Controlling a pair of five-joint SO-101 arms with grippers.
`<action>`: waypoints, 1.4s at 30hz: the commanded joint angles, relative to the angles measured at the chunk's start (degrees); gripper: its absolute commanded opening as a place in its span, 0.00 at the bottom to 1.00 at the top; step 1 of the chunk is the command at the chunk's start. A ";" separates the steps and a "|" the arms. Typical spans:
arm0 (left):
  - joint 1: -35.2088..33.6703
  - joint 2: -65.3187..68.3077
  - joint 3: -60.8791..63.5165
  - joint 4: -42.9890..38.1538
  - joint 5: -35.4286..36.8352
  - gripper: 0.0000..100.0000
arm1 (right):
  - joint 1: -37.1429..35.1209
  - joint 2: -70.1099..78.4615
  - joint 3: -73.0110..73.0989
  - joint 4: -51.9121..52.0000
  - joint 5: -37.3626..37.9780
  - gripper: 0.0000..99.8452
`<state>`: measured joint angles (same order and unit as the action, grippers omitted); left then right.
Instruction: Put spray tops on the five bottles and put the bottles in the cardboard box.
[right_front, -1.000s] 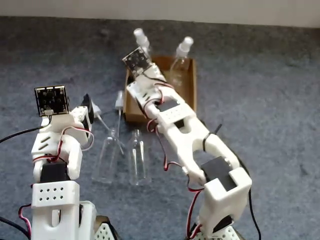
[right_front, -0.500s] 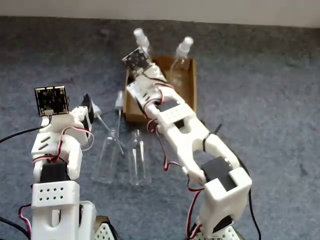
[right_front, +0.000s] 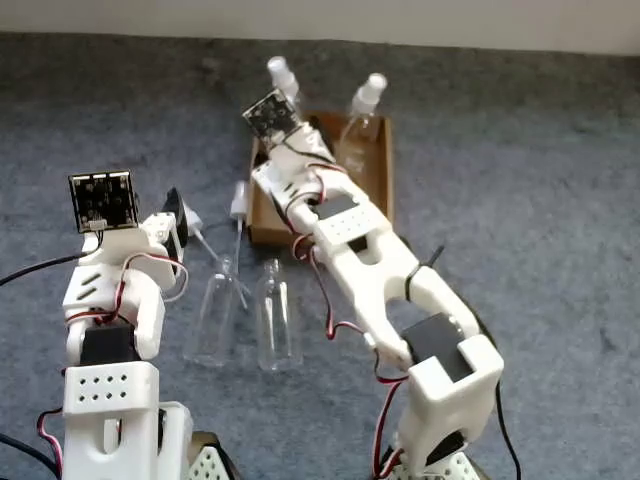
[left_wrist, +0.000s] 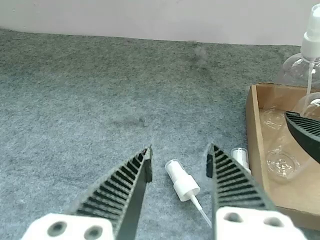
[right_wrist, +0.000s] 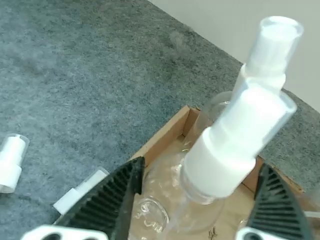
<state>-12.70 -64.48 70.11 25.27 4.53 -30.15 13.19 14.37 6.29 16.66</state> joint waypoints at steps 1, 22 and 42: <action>0.84 0.57 -0.22 -1.14 0.00 0.14 | -0.75 -1.63 -4.18 0.22 0.35 0.30; 0.84 0.57 -0.22 -1.14 0.00 0.14 | -0.84 -17.89 -4.09 11.56 0.35 0.30; 0.48 0.57 -1.10 -0.79 0.00 0.14 | -6.11 -50.59 3.56 54.73 0.35 0.28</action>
<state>-12.70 -64.48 70.11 25.27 4.53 -35.78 -31.47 17.19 53.76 16.66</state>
